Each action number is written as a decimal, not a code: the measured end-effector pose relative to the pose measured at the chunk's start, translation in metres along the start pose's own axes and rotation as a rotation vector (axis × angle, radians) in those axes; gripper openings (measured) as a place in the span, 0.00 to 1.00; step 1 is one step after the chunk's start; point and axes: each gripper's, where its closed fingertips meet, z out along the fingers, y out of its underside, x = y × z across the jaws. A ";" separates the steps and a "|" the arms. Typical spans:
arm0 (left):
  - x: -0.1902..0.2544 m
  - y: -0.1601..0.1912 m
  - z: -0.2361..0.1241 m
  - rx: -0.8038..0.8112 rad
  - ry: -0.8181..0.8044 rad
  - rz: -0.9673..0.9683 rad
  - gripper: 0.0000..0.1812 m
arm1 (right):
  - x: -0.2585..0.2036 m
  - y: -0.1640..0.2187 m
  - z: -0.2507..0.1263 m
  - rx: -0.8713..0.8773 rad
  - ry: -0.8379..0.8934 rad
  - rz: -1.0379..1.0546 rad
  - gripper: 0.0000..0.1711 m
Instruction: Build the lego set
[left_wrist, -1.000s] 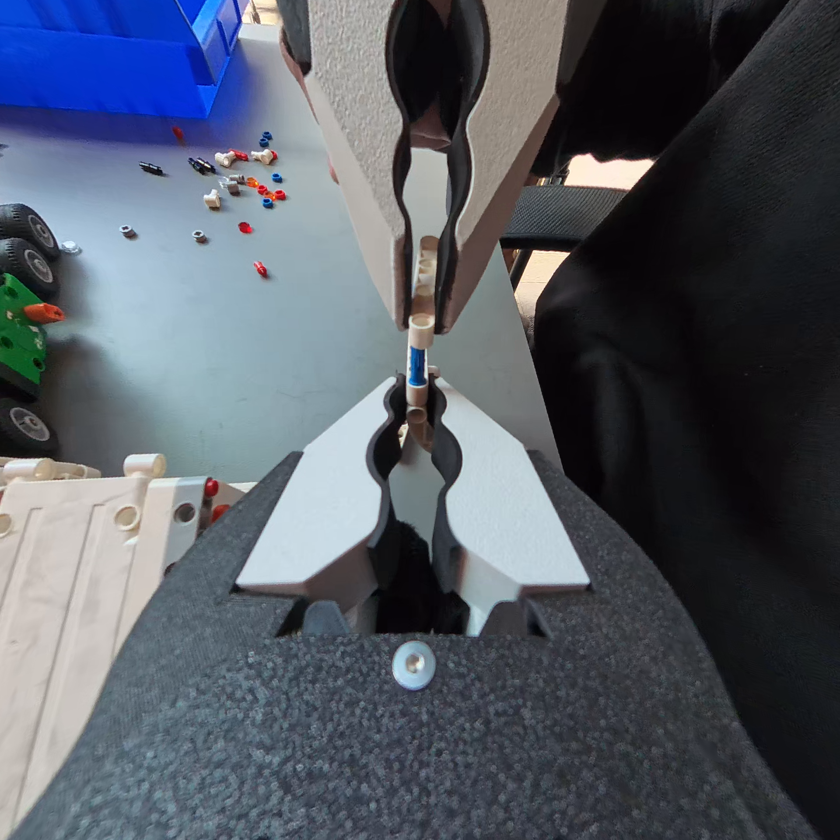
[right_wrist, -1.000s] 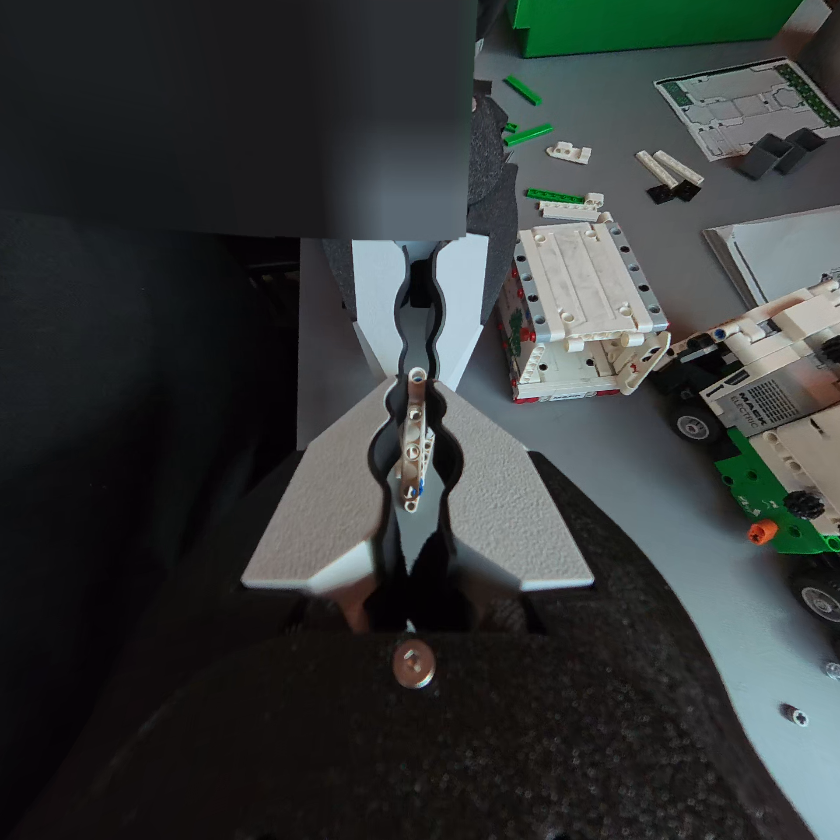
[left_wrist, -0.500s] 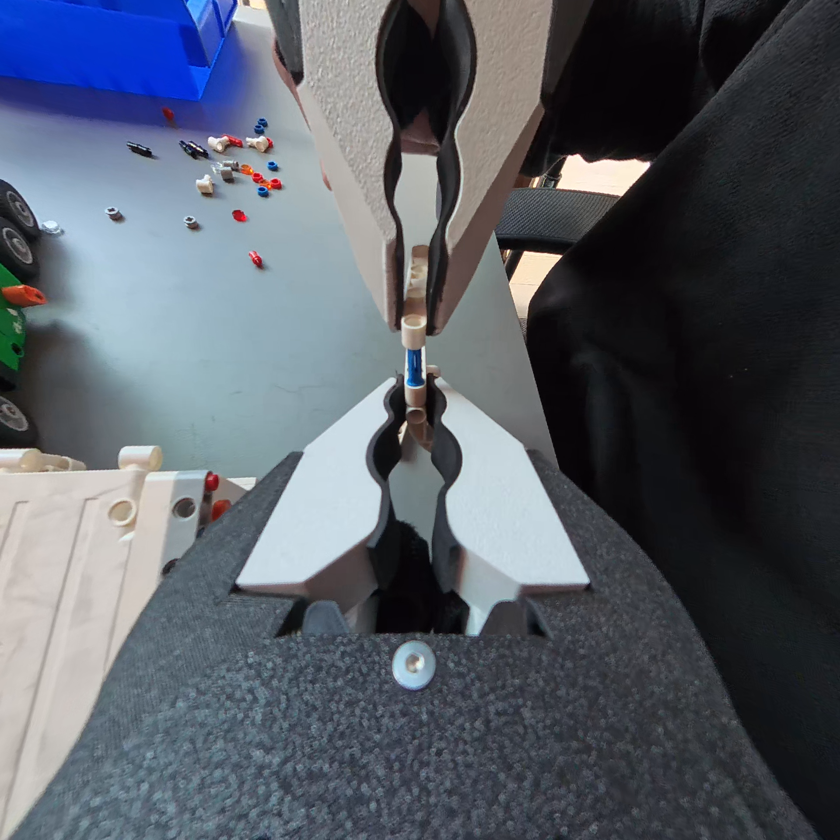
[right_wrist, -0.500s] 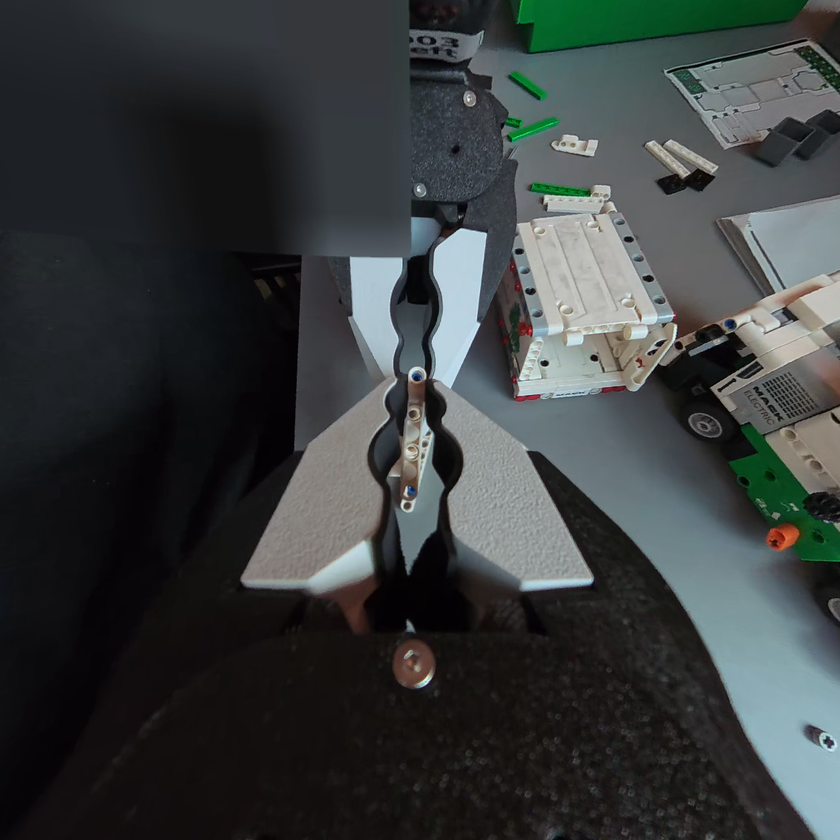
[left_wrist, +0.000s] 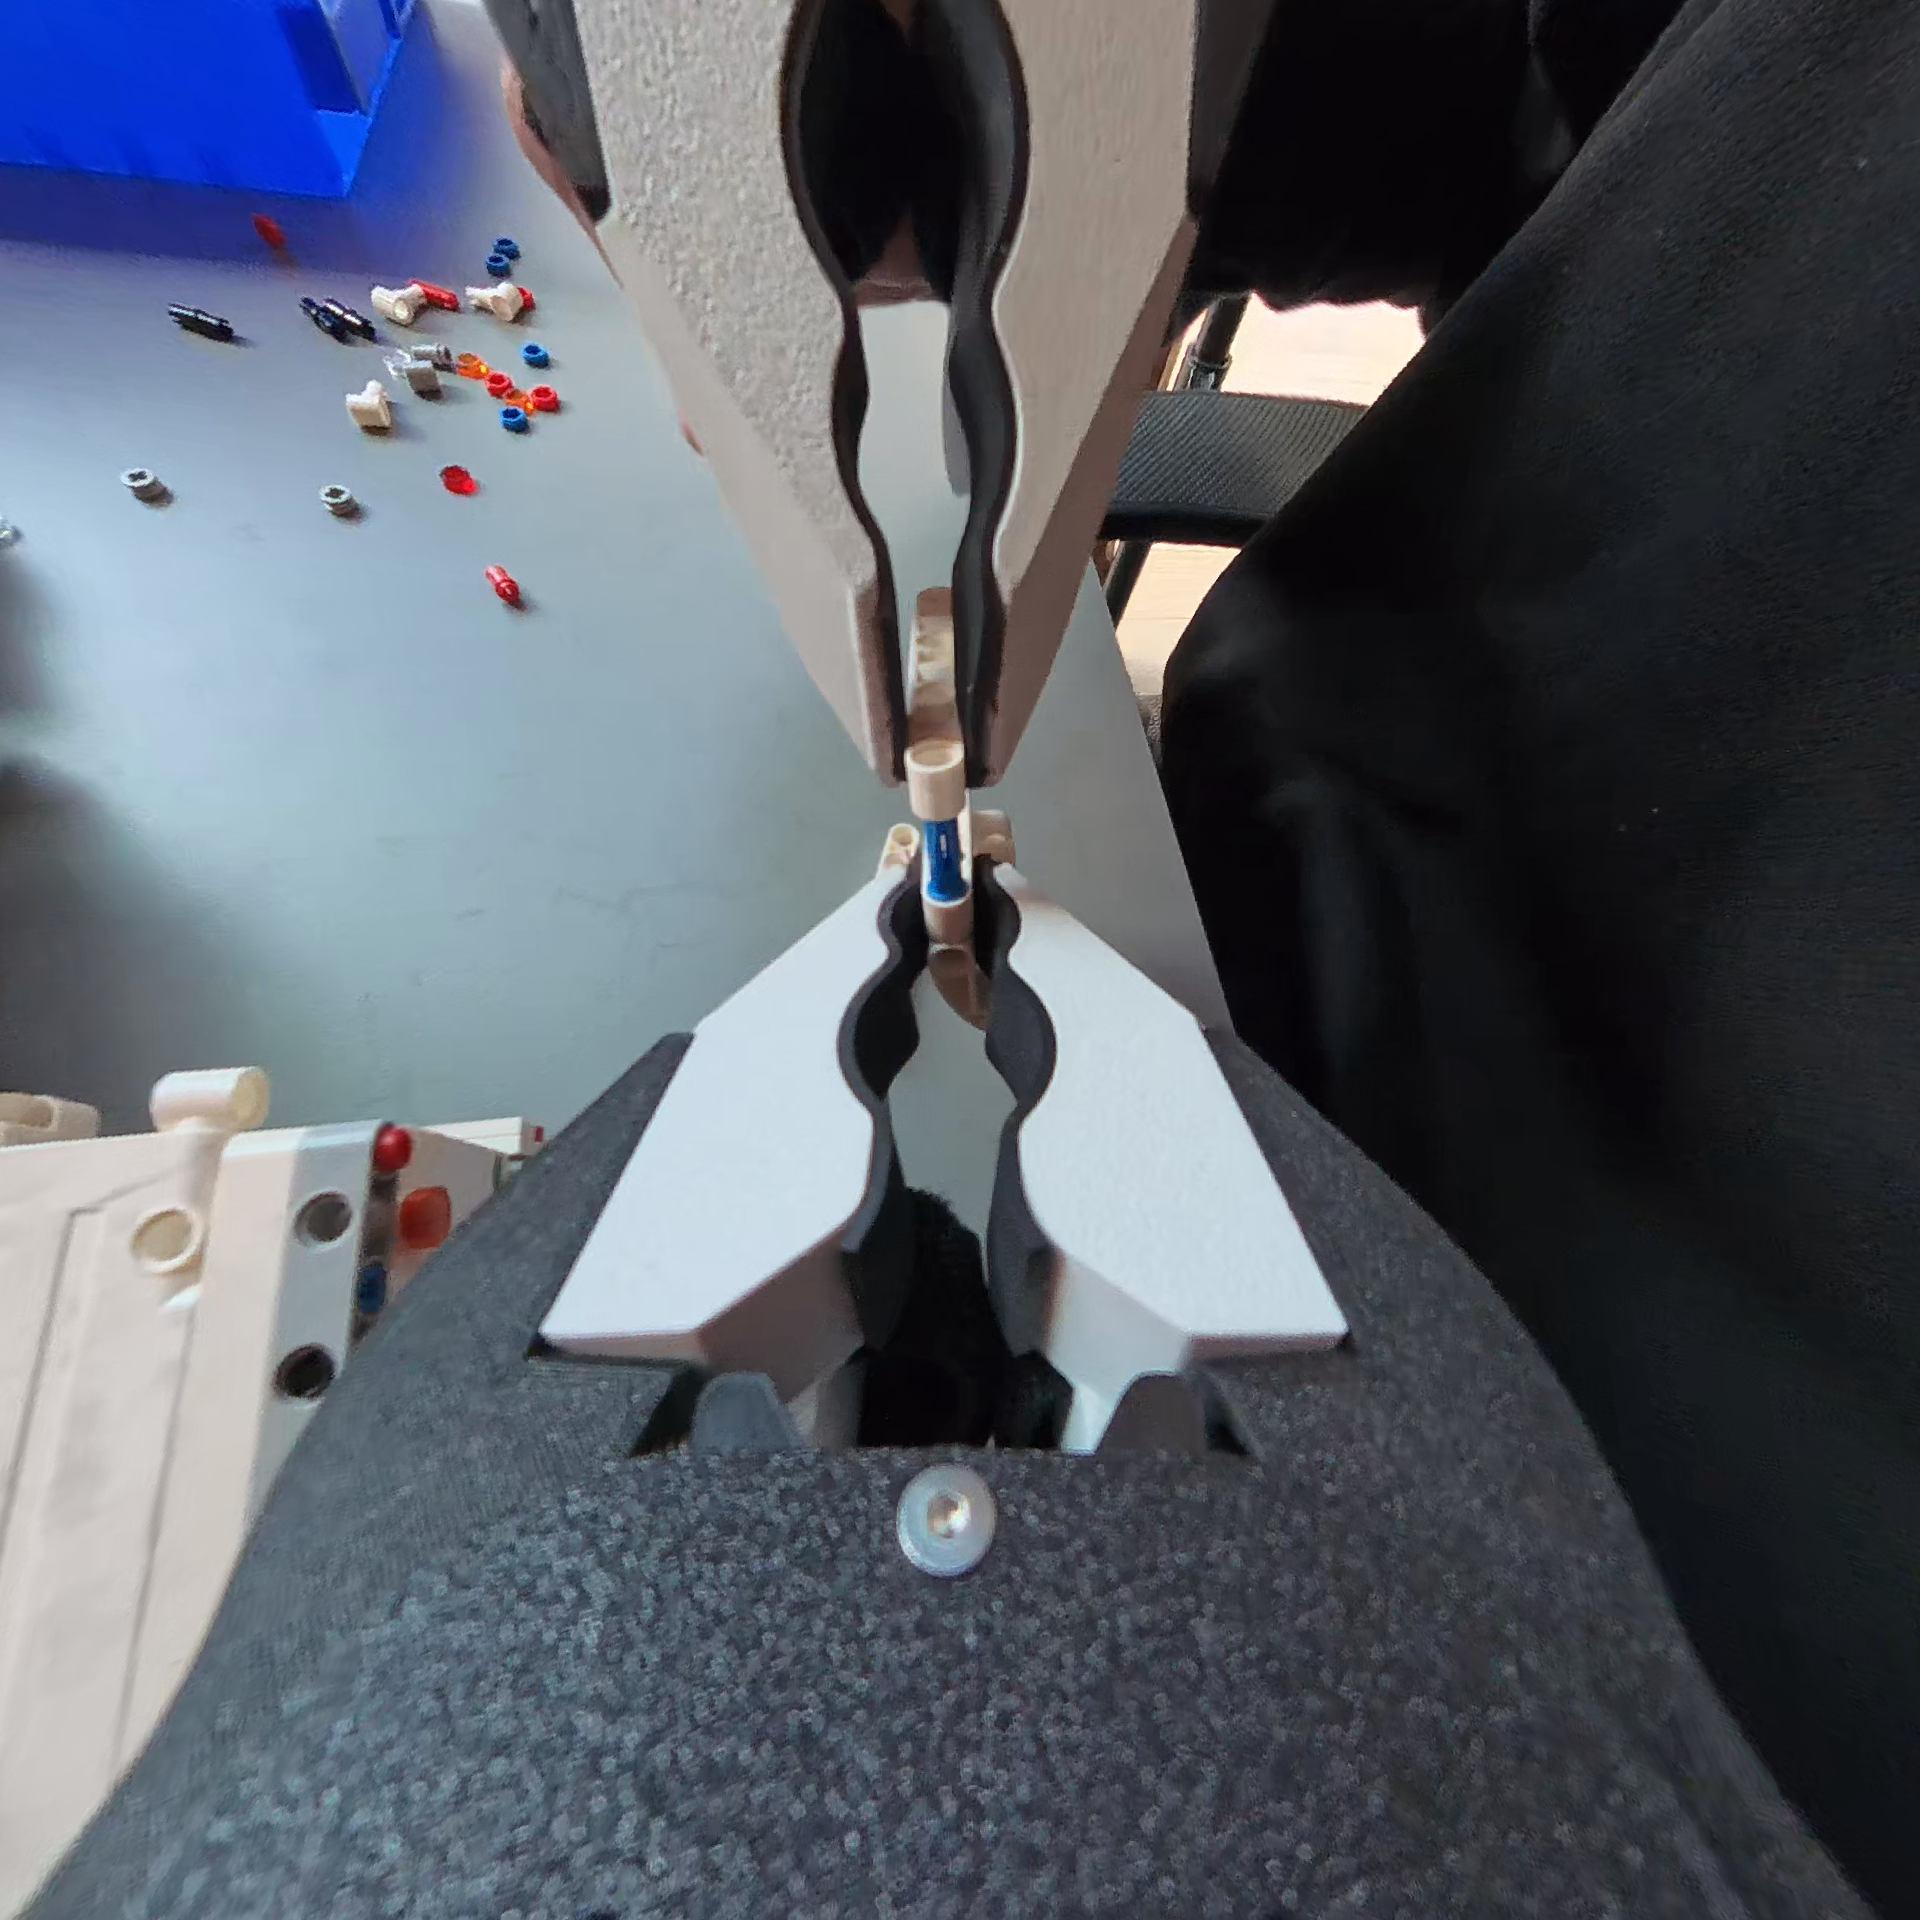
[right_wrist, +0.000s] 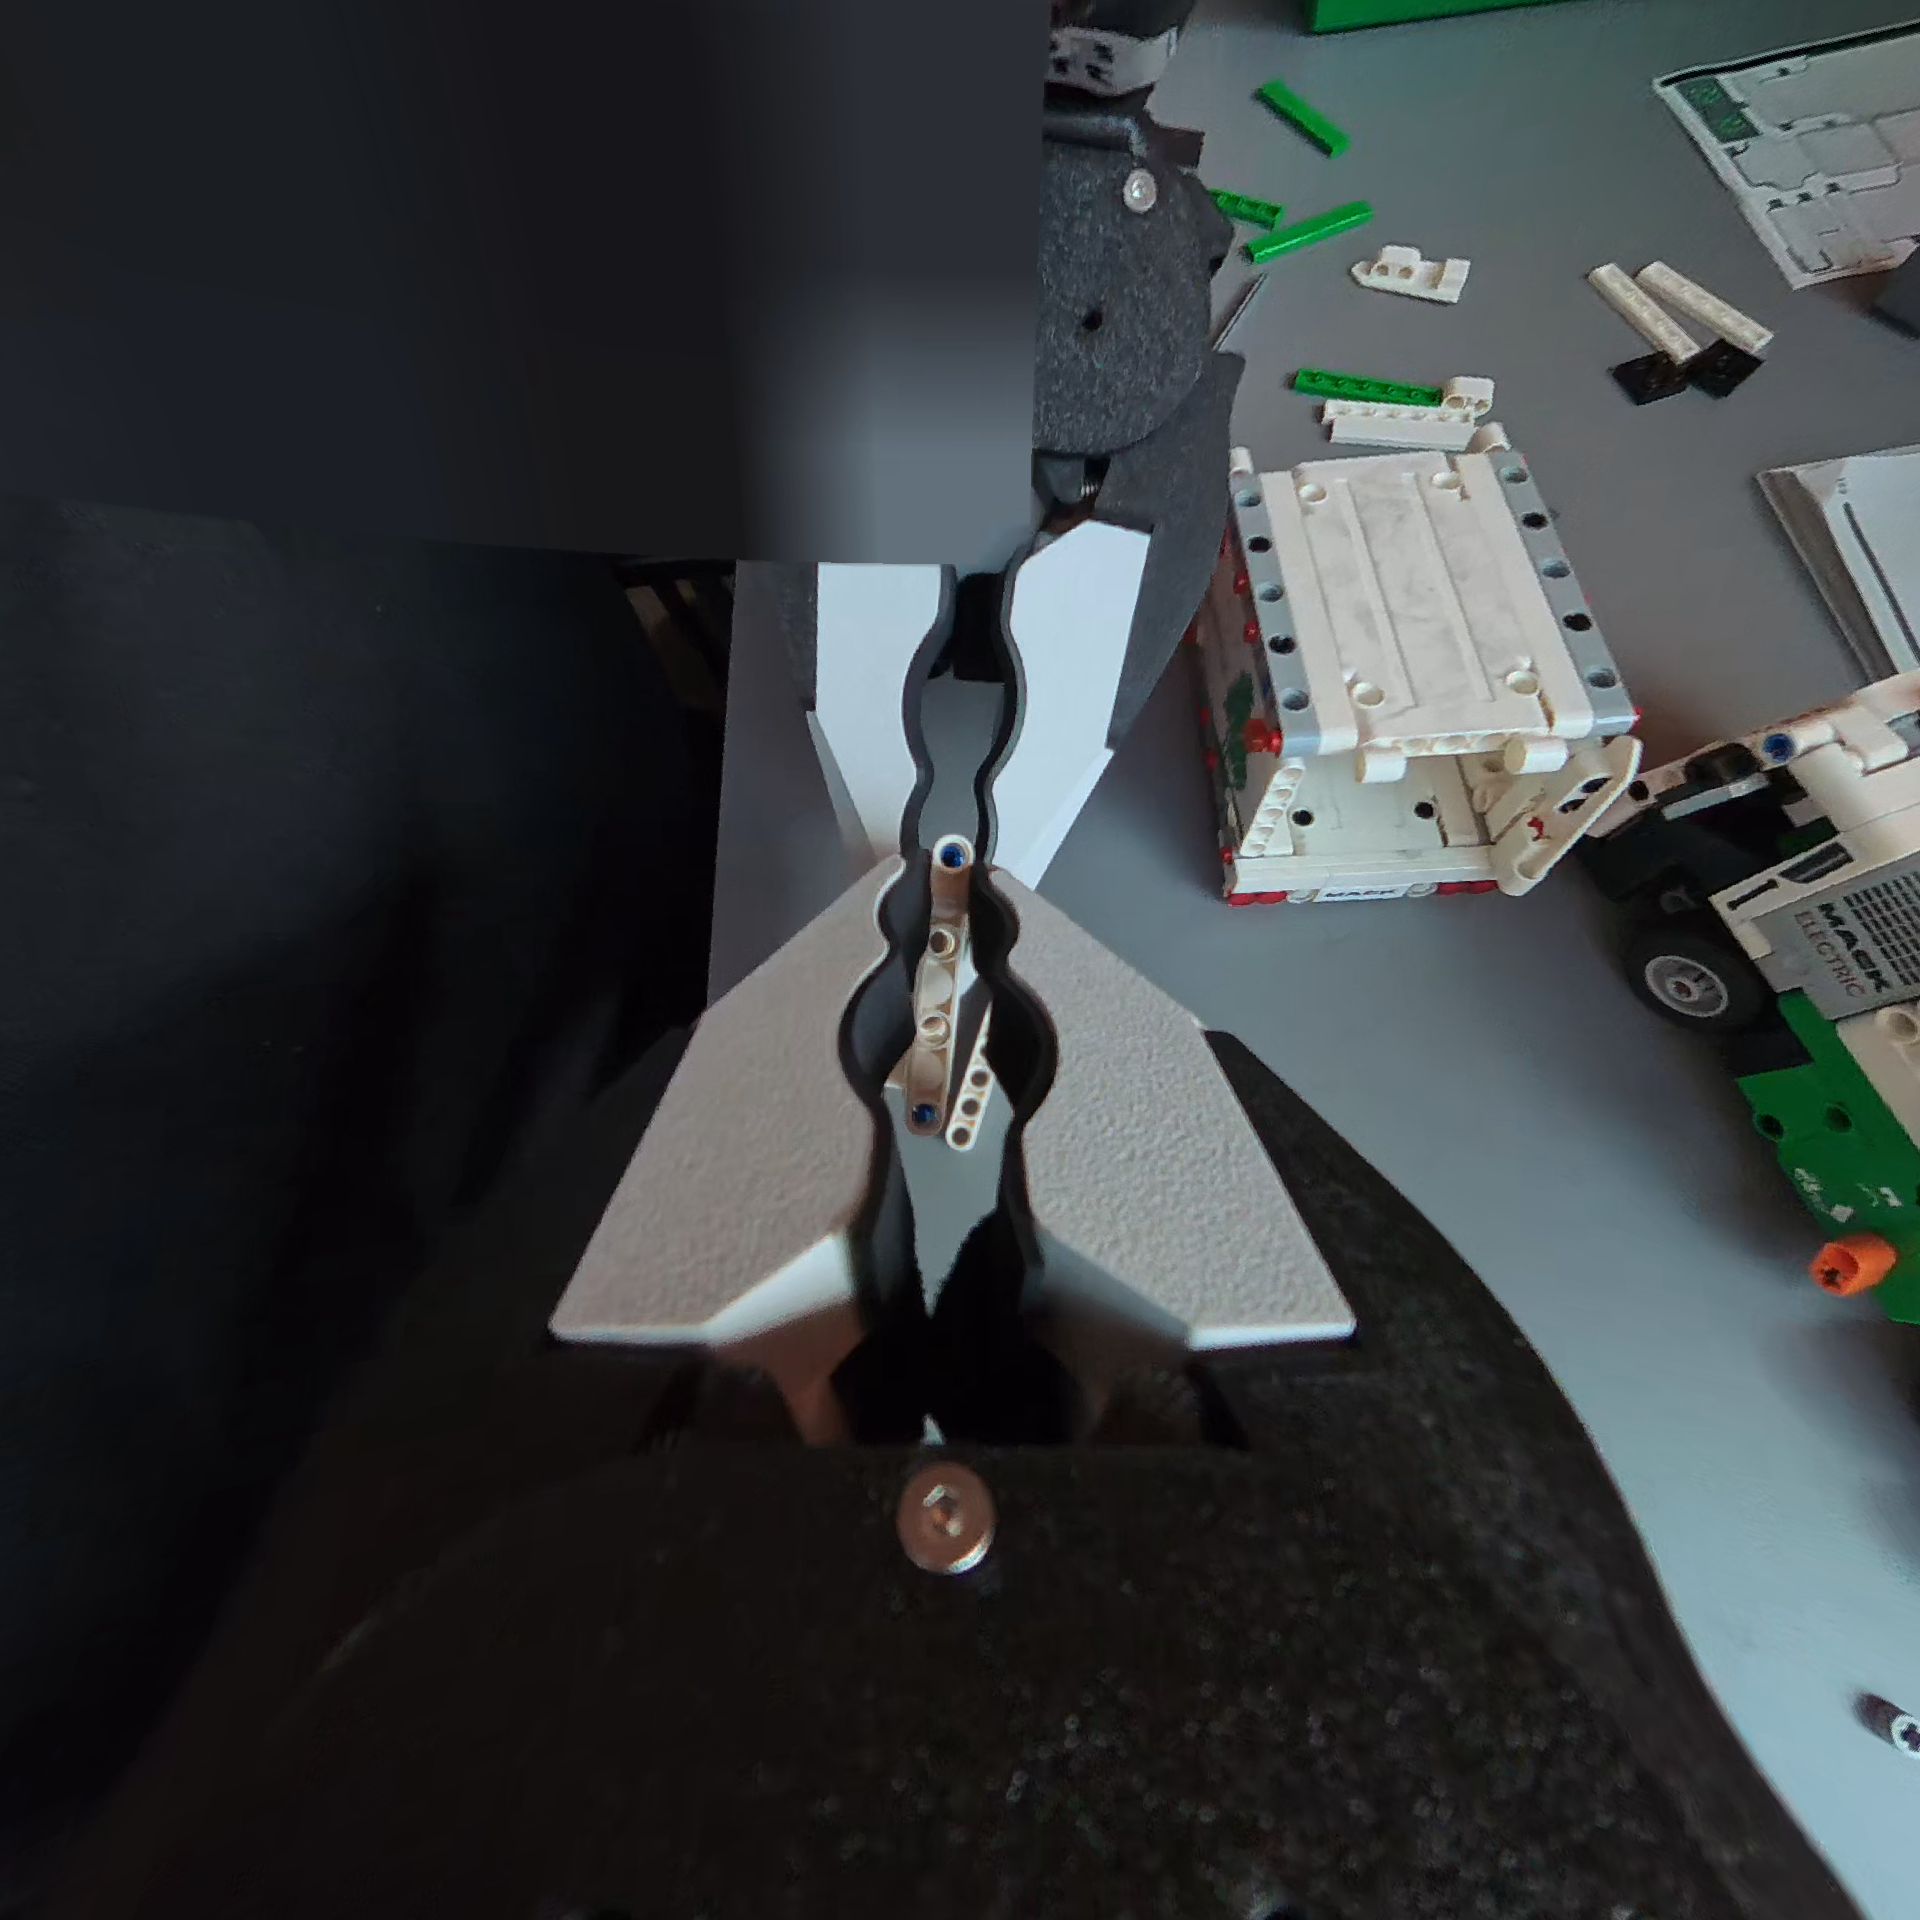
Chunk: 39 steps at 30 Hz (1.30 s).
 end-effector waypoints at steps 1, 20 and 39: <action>0.000 0.002 0.002 -0.016 -0.009 0.016 0.02 | -0.002 0.002 0.001 -0.025 -0.007 -0.011 0.04; 0.000 0.012 0.016 -0.075 -0.067 0.070 0.03 | -0.009 0.013 0.012 -0.267 0.052 -0.115 0.04; -0.003 -0.012 0.000 0.103 0.011 -0.045 0.03 | 0.001 0.001 -0.017 0.106 -0.042 0.121 0.04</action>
